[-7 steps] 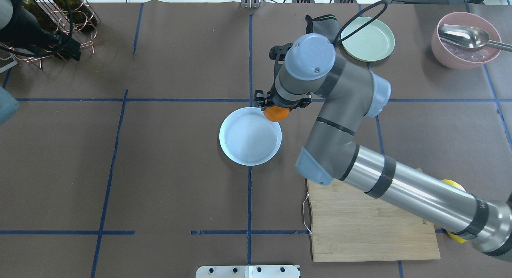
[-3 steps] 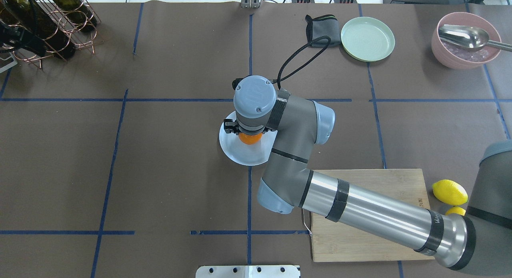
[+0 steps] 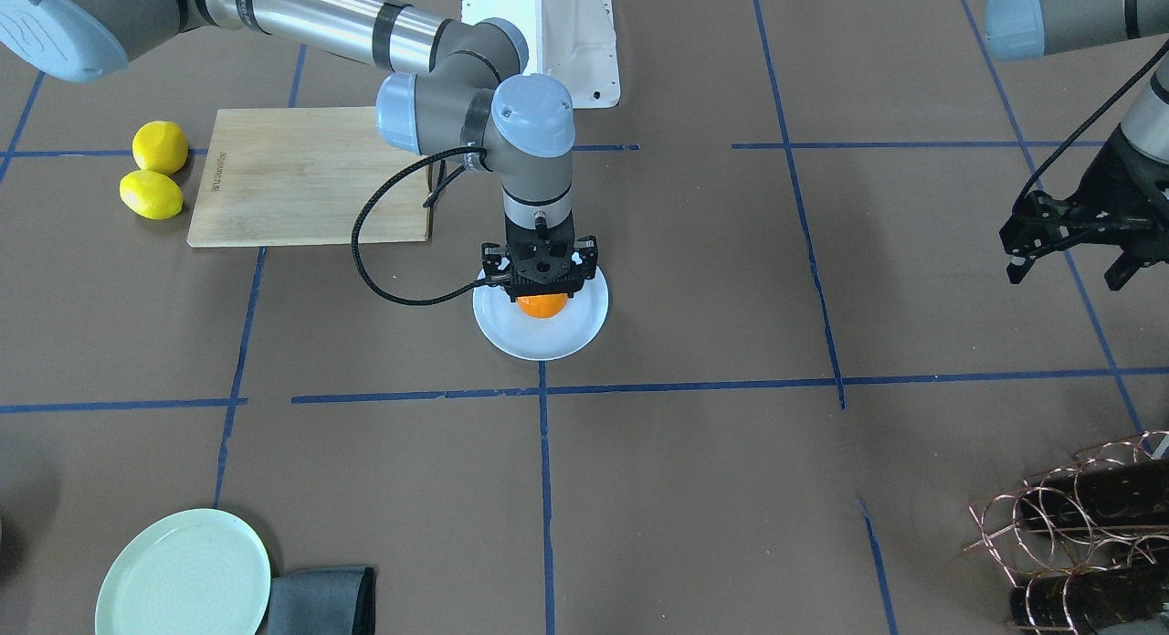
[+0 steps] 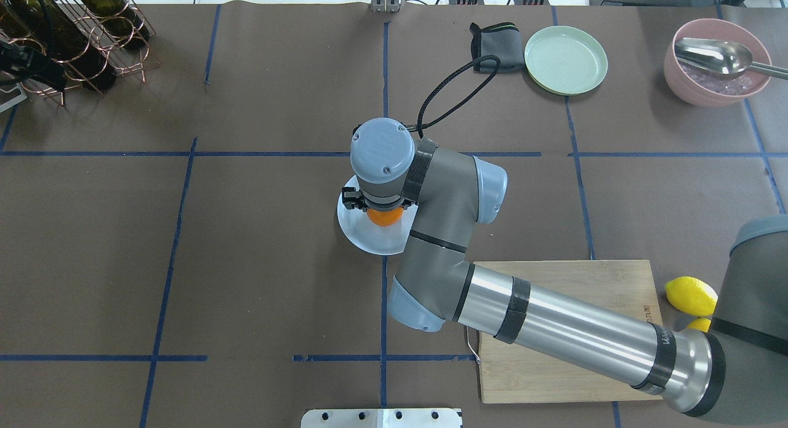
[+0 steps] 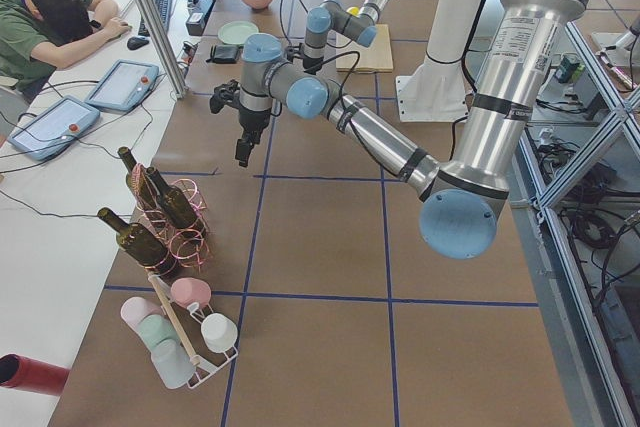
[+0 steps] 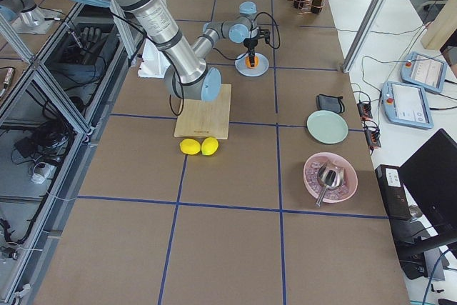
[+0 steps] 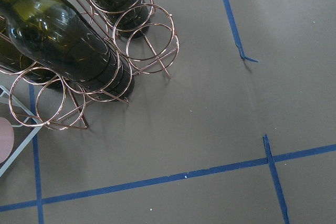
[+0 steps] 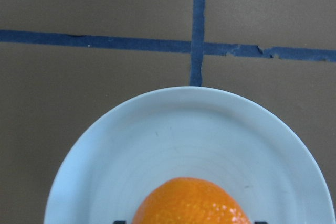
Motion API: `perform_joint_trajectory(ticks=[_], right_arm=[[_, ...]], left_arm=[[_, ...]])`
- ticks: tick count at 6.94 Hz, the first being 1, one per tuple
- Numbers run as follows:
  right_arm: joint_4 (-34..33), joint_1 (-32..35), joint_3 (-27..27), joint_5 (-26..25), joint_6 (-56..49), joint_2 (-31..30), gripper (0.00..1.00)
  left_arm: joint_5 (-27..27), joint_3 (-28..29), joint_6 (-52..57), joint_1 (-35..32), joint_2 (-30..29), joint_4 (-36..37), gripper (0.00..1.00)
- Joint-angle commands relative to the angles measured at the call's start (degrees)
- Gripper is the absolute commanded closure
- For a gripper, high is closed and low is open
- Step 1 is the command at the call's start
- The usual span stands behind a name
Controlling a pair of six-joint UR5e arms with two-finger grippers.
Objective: Pick orange to plate
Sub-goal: 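Lower the orange onto the plate and open the right gripper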
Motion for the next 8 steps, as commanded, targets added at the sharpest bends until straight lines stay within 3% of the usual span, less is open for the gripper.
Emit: perform_joint_trajectory(ticks=[1, 3, 4, 5, 6, 8], right_arm=[[-0.28, 1.43, 0.61, 0.63, -0.31, 1.04, 0.0], [-1.94, 6.59, 3.23, 6.22, -1.71, 0.27, 0.0], [-8.39, 10.8, 8.3, 9.74, -8.5, -1.48, 0.0], [-13.94, 14.85, 16.96, 11.87, -16.32, -7.85, 0.0], [-15.04, 19.5, 22.36, 15.37, -23.01, -14.0, 0.0], [-15.05, 30.73, 25.48, 23.71, -37.84, -24.12, 0.0]], left_arm=[[-0.11, 0.82, 5.04, -1.59, 1.42, -0.07, 0.0], [-3.6, 2.75, 11.98, -6.07, 3.18, 0.02, 0.0], [-6.15, 4.93, 17.93, -10.18, 3.36, 0.54, 0.0], [-8.26, 6.96, 24.17, -13.88, 5.1, 0.81, 0.0], [-9.68, 9.33, 29.02, -17.74, 5.9, 1.16, 0.0], [-15.89, 12.85, 39.4, -22.68, 12.11, -0.49, 0.0]])
